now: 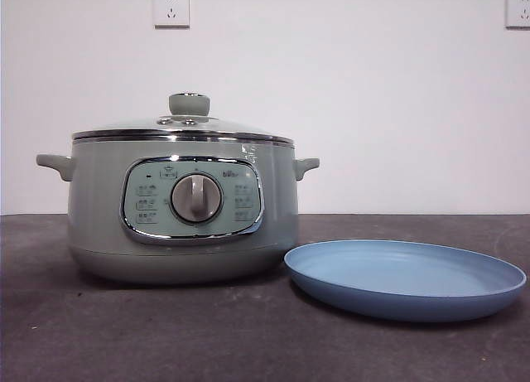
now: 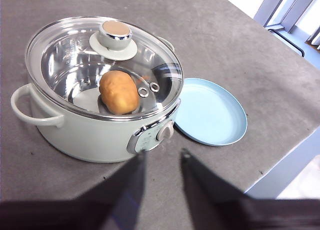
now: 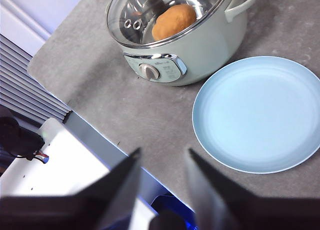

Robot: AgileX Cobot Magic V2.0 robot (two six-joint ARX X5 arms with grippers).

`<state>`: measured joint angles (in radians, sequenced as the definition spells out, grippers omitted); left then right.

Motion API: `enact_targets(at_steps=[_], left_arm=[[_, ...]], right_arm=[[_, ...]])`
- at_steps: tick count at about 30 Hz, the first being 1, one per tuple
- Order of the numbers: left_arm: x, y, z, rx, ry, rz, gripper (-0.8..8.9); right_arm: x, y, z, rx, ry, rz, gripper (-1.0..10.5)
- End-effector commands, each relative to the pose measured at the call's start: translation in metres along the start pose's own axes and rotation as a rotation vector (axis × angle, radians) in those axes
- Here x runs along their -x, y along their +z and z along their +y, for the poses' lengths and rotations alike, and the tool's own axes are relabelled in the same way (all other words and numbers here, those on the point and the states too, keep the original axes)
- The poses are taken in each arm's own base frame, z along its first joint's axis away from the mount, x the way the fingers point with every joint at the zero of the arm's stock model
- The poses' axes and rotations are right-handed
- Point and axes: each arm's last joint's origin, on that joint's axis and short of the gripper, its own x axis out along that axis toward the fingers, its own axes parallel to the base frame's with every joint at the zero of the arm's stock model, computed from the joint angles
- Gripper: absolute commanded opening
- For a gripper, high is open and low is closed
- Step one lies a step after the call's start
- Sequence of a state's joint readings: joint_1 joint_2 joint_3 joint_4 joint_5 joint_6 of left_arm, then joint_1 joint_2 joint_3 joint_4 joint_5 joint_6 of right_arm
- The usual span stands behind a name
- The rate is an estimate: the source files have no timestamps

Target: Take the potato out from the steamer,put the potato on the plate,close the lid

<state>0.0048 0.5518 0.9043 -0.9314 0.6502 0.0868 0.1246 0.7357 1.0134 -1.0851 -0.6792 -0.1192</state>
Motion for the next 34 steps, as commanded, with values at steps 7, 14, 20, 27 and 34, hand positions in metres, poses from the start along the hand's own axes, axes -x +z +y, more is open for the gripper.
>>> enact_targets(at_steps=[7, 14, 20, 27, 34], left_arm=[[-0.002, 0.005, 0.002, -0.034, -0.001, -0.031, 6.64], [-0.019, 0.021, 0.014, -0.026, -0.009, -0.045, 6.64], [-0.043, 0.052, 0.024, -0.066, -0.016, -0.041, 6.60], [-0.095, 0.095, 0.027, -0.139, 0.019, -0.019, 6.60], [-0.164, 0.121, 0.031, -0.182, 0.012, 0.072, 6.60]], right_arm=[[0.000, 0.001, 0.000, -0.003, 0.001, -0.003, 6.3], [-0.001, 0.001, -0.001, -0.017, 0.001, 0.001, 6.3], [-0.004, 0.003, -0.003, -0.026, 0.003, 0.012, 6.3], [-0.008, 0.005, -0.007, -0.038, 0.004, 0.028, 6.3], [-0.009, 0.006, -0.008, -0.043, 0.005, 0.034, 6.3]])
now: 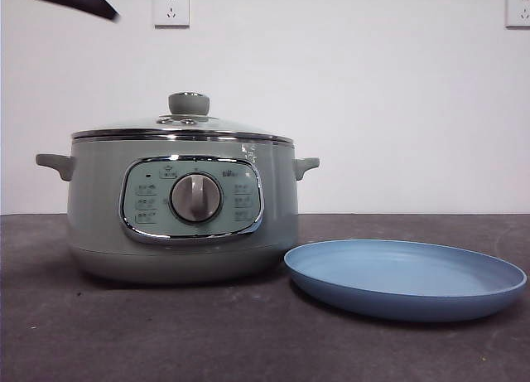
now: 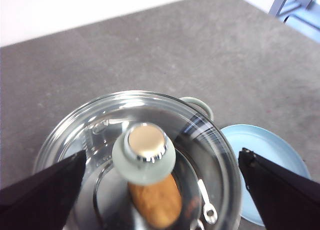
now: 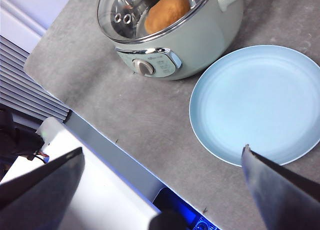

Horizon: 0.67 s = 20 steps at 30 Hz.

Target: Take the potato out from the steamer,put the potato on the plate,close the lid

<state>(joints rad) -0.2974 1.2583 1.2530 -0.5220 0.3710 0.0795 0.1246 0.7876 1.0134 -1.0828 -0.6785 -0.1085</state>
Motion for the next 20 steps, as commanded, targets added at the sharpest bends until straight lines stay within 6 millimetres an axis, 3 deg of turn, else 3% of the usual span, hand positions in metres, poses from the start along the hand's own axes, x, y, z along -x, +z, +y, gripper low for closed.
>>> enact_targets(at_steps=[1, 8, 12, 15, 18, 20], left_arm=[[-0.032, 0.005, 0.003, -0.031, -0.004, 0.053, 6.60], [-0.087, 0.006, 0.009, -0.052, 0.014, 0.152, 6.60], [-0.106, -0.003, 0.012, -0.043, 0.022, 0.208, 6.59], [-0.108, -0.005, 0.008, -0.053, 0.056, 0.226, 6.35], [-0.109, -0.007, 0.005, -0.052, 0.047, 0.248, 3.28], [-0.108, -0.008, 0.004, -0.050, 0.043, 0.264, 2.74]], right_arm=[[0.000, 0.001, 0.000, -0.001, 0.001, -0.005, 6.3], [0.000, 0.001, 0.000, -0.001, 0.001, -0.004, 6.3], [0.000, 0.001, 0.000, -0.003, -0.001, -0.001, 6.3], [-0.001, 0.002, -0.001, -0.004, -0.003, 0.000, 6.3], [-0.002, 0.003, -0.002, -0.003, -0.004, -0.002, 6.3], [-0.002, 0.003, -0.002, -0.002, -0.004, -0.002, 6.3]])
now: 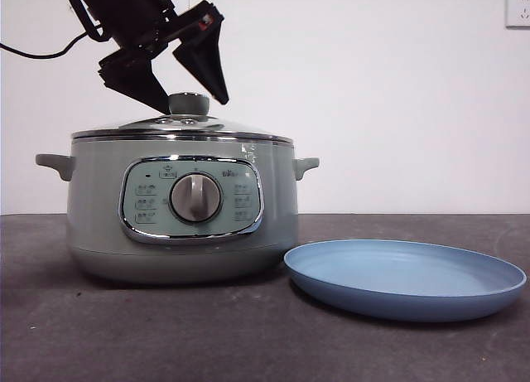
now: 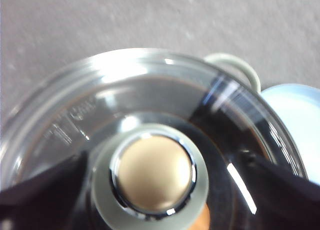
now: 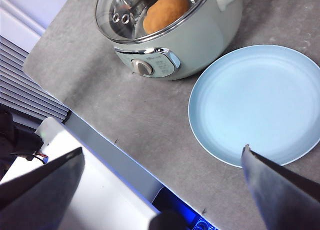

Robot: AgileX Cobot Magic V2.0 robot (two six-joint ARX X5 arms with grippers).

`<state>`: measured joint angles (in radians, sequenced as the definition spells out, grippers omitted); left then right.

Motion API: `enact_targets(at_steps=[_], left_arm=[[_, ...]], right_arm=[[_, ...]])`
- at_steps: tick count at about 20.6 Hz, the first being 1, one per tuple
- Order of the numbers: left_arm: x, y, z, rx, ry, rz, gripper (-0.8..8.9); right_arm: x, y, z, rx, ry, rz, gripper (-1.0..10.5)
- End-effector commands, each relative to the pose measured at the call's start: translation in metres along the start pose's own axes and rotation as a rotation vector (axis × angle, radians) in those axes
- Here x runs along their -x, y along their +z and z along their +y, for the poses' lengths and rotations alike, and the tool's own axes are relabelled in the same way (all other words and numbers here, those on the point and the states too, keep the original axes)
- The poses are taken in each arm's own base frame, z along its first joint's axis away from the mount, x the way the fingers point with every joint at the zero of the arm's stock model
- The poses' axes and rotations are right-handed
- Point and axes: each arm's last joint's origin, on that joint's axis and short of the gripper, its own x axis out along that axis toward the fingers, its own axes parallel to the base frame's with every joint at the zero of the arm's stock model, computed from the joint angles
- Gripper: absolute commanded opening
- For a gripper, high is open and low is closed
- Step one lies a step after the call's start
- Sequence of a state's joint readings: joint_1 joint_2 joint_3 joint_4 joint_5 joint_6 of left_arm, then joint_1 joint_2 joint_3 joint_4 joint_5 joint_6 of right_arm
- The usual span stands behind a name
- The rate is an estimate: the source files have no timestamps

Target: Take the potato out from the steamer,put the potato on the plate,close the lid

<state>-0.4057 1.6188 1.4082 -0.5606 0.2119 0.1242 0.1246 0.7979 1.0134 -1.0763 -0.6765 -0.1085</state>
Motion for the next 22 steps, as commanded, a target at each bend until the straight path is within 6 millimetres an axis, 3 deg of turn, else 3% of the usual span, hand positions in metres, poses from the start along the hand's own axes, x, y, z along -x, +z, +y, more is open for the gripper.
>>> enact_targets(at_steps=[1, 6, 11, 13, 17, 22], left_arm=[[-0.001, -0.001, -0.002, -0.013, -0.003, 0.010, 2.72], [-0.001, -0.001, -0.002, -0.013, -0.004, 0.010, 0.02], [0.002, 0.000, -0.002, -0.013, -0.003, 0.003, -0.08], [0.012, 0.003, -0.003, -0.015, 0.002, -0.023, -0.08], [0.053, 0.010, -0.009, -0.032, 0.019, -0.119, -0.08], [0.132, 0.003, -0.017, -0.032, 0.066, -0.229, -0.09]], right_arm=[[0.000, 0.001, 0.000, 0.000, -0.002, -0.005, 6.3], [0.000, 0.001, 0.000, 0.000, -0.002, -0.006, 6.3], [0.000, 0.001, 0.000, -0.004, -0.002, -0.006, 6.3], [0.000, 0.004, 0.000, -0.022, -0.003, -0.028, 6.3], [-0.002, 0.015, -0.001, -0.056, 0.008, -0.110, 6.3], [-0.031, 0.040, -0.002, -0.084, 0.097, -0.108, 6.3]])
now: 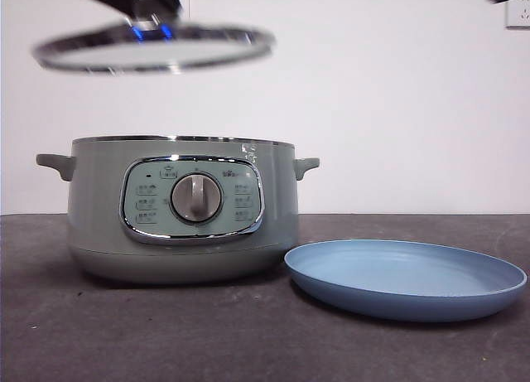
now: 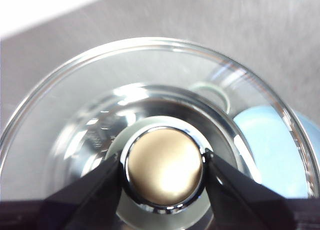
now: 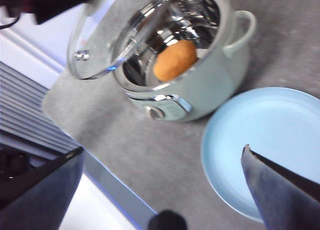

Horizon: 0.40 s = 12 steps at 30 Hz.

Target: Take the potato out from the steamer,put the potato on the plate,close the lid

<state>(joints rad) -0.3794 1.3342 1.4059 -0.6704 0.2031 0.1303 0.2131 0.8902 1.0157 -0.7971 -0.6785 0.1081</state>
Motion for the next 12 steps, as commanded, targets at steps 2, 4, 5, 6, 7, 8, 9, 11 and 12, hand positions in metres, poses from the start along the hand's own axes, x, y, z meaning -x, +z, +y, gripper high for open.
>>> enact_targets(at_steps=[2, 4, 5, 6, 7, 8, 9, 11, 12], left_arm=[[0.060, -0.001, -0.003, 0.001, 0.048, -0.088, -0.08], [0.093, -0.009, -0.006, 0.011, 0.106, -0.110, -0.08], [0.108, -0.014, -0.008, 0.016, 0.136, -0.118, -0.08], [0.119, -0.018, -0.009, 0.021, 0.149, -0.122, -0.08], [0.129, -0.022, -0.011, 0.025, 0.158, -0.125, -0.09], [0.138, -0.026, -0.013, 0.029, 0.166, -0.126, -0.08], [0.145, -0.030, -0.015, 0.032, 0.176, -0.127, -0.08], [0.158, -0.037, -0.019, 0.039, 0.203, -0.121, -0.08], [0.164, -0.041, -0.020, 0.042, 0.222, -0.117, -0.09]], right_arm=[[-0.031, 0.019, 0.004, -0.031, 0.082, 0.015, 6.3], [-0.057, 0.034, 0.011, -0.003, 0.097, 0.045, 6.3], [-0.070, 0.043, 0.016, 0.014, 0.092, 0.064, 6.3], [-0.080, 0.050, 0.021, 0.027, 0.090, 0.078, 6.3], [-0.090, 0.057, 0.025, 0.040, 0.095, 0.091, 6.3], [-0.101, 0.064, 0.029, 0.051, 0.099, 0.103, 6.3], [-0.110, 0.070, 0.032, 0.057, 0.105, 0.113, 6.3], [-0.129, 0.083, 0.038, 0.068, 0.107, 0.129, 6.3], [-0.139, 0.090, 0.041, 0.074, 0.096, 0.137, 6.3]])
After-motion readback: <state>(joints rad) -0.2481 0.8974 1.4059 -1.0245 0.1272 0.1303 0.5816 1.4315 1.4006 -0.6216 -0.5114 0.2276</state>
